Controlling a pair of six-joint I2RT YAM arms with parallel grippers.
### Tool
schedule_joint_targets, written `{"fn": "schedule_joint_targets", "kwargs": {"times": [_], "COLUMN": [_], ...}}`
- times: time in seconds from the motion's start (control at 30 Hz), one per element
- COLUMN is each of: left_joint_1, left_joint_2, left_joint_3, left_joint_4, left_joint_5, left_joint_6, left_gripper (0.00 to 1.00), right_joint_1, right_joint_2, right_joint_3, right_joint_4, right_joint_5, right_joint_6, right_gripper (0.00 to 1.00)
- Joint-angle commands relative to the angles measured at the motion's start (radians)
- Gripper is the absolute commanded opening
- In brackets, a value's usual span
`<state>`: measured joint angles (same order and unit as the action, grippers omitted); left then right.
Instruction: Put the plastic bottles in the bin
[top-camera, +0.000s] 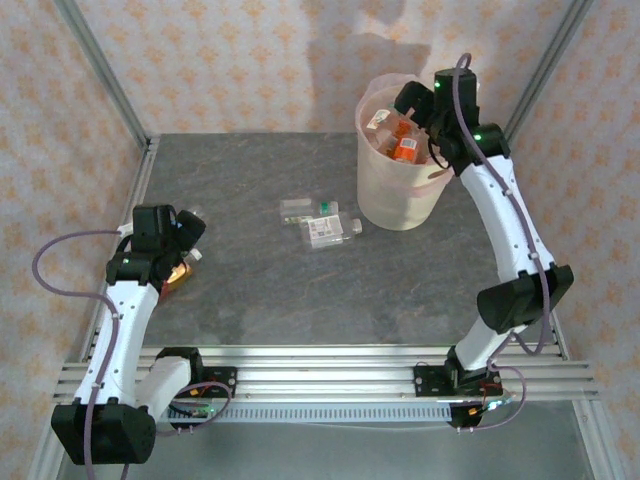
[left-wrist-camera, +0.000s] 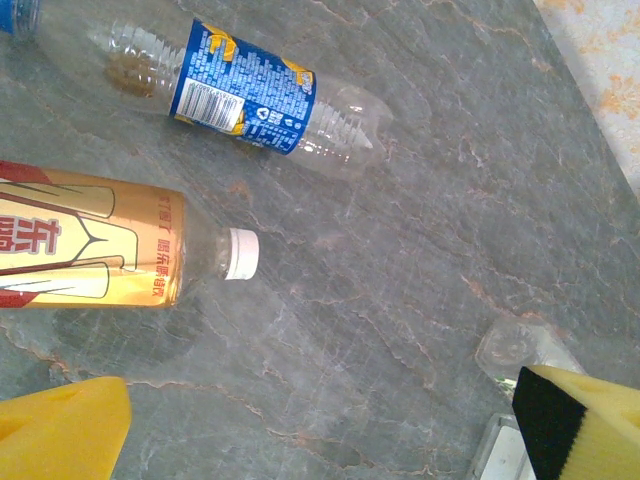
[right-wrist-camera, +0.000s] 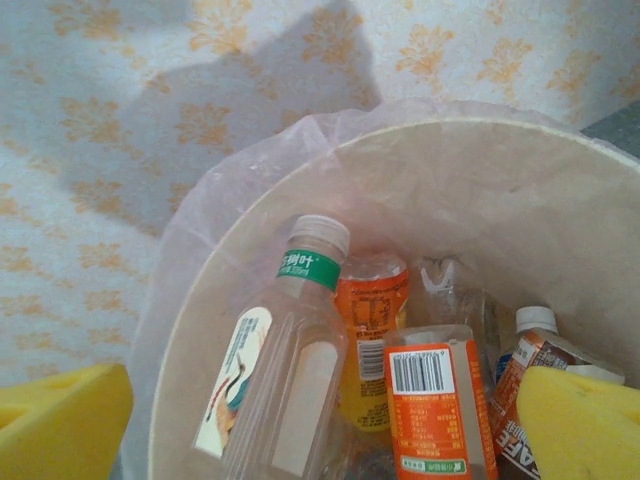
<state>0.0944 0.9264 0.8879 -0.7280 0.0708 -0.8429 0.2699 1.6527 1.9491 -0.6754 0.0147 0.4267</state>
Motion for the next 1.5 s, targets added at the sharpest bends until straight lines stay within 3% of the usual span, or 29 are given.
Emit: {"fn": "schedule_joint_targets", "kwargs": {"times": [0.0,0.43,0.63,0.77,0.97,1.27,1.47], "left_joint_1": [0.007,0.008,0.007,0.007,0.007,0.006,0.004], "left_joint_2": [0.003,-0.02,-0.027,-0.026,-0.025,-0.014,-0.011], "left_joint_3": [-0.001,0.004,0.005,0.007,0.004,-0.019,-0.032], "left_joint_4": [0.012,-0.016,-0.018,-0.016,-0.01,0.024,0.036], "left_joint_5": [-0.015,-0.035,-0.038,-0.037,-0.031,0.015,0.031], "left_joint_6": [0.008,0.01,0.007,0.004,-0.002,-0.019,-0.022], "left_gripper": [1.0,1.0,1.0,1.0,1.0,1.0,1.0], "right_joint_1": [0.036,0.362,0.464,0.524,0.54,0.527,0.481], "right_joint_2": [-0.042,-0.075,0.003,0.081,0.182,0.354,0.455], "right_joint_3": [-0.02,-0.066,-0.082,-0.085,-0.123,-0.077,-0.006], "right_joint_4": [-0.049,-0.133,-0.216,-0.273,-0.26,-0.245,-0.236], "right_joint_5": [-0.033,-0.001,-0.028,0.021,-0.008,0.046,-0.021], "right_joint_6": [-0.051,-0.299,-0.356,-0.392,-0.414,-0.484,-0.486], "right_gripper": [0.99,0.99,0.99,0.99,0.99,0.99,0.99]}}
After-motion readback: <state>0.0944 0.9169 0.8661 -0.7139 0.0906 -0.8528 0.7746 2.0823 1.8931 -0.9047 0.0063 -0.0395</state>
